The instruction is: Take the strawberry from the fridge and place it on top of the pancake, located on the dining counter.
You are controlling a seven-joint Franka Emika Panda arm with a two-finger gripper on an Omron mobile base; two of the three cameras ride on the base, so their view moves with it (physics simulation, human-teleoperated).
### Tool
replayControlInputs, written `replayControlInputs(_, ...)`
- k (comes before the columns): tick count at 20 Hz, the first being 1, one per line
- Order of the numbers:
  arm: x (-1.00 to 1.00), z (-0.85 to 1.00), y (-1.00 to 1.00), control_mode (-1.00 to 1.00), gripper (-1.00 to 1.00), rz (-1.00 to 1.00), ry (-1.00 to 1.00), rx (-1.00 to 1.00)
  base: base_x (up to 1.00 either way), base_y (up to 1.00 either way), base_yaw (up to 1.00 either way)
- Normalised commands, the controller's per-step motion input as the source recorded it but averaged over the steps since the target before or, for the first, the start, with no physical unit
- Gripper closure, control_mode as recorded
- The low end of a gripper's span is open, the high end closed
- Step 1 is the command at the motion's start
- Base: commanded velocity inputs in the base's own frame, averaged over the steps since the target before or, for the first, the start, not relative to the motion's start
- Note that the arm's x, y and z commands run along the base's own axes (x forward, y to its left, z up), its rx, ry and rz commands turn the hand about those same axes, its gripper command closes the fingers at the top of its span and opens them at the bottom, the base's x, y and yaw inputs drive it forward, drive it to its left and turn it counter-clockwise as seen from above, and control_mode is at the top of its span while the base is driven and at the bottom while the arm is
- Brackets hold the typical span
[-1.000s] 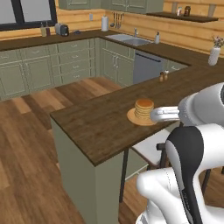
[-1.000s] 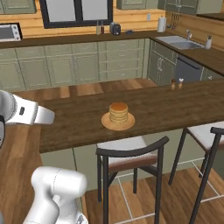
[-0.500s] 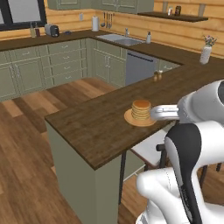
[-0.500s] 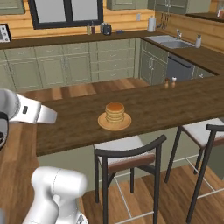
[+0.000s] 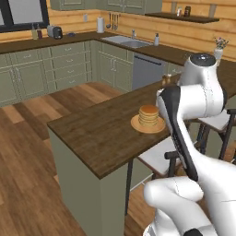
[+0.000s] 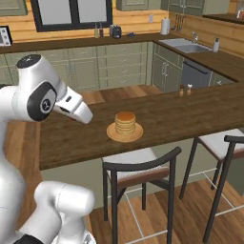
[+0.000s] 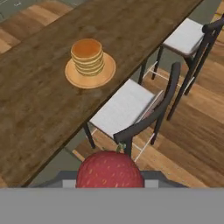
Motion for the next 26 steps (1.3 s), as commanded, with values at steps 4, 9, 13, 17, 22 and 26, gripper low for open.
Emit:
replayControlInputs(4, 1.0, -0.47, -0.18, -1.0, 1.0, -0.13, 0.41, 0.01, 0.0, 0.0, 0.0)
replayControlInputs(9, 1.0, -0.48, -0.19, -1.0, 1.0, -0.01, 0.22, 0.1, 0.0, 0.0, 0.0)
replayControlInputs(13, 0.99, -0.37, -0.3, -1.0, 1.0, 0.0, 0.03, 0.15, 0.0, 0.0, 0.0)
replayControlInputs(17, 0.86, -0.38, -0.35, -1.0, 1.0, 0.0, 0.0, 0.06, 0.0, 0.0, 0.0)
replayControlInputs(22, 0.61, -0.35, -0.28, -1.0, 1.0, 0.0, -0.01, 0.0, 0.0, 0.0, 0.0)
replayControlInputs(26, 0.57, -0.2, -0.12, -1.0, 1.0, 0.0, 0.0, 0.0, 0.0, 0.0, 0.0)
